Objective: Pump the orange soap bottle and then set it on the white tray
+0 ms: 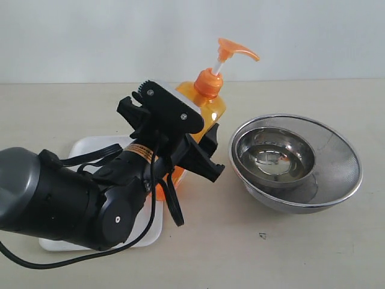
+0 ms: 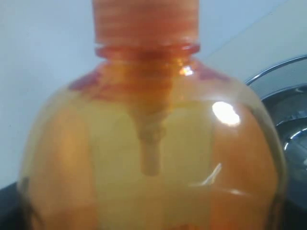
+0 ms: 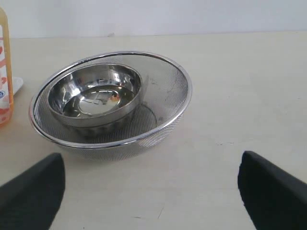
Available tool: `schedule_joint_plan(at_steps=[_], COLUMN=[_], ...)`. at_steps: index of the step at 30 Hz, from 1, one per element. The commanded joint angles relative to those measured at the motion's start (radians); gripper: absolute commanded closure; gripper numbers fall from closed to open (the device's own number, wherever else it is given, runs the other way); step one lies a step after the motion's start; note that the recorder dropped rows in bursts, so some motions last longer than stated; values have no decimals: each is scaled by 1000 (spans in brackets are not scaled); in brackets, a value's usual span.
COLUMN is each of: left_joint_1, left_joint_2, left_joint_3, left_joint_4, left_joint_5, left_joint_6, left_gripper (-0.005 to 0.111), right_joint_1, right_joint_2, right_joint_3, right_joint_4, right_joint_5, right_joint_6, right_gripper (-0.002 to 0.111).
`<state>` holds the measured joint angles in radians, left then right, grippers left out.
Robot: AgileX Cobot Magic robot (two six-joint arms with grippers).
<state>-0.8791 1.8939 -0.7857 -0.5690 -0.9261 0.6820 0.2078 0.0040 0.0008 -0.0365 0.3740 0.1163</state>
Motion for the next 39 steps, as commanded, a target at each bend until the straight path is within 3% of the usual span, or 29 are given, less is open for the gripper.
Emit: schedule_joint_plan(at_steps=[1,23,39], left_joint_1=[-3,-3,-3], left_joint_2=[-23,-20,-20], left_joint_3=[-6,-6,-6], left_joint_4=[15,57,57], left_joint_5=[-41,-14,-14], left_joint_6=[17,19,17], left_gripper=[102,102,102], right_joint_1=[-7,-7,-7], right_joint_2=[-4,-4,-4], right_joint_3=[-1,-1,-1], right_joint_4=[0,-60,-48], right_joint_5=[-5,-50,-732], right_joint_6=[-2,-54,-39], right_gripper=[21,21,21])
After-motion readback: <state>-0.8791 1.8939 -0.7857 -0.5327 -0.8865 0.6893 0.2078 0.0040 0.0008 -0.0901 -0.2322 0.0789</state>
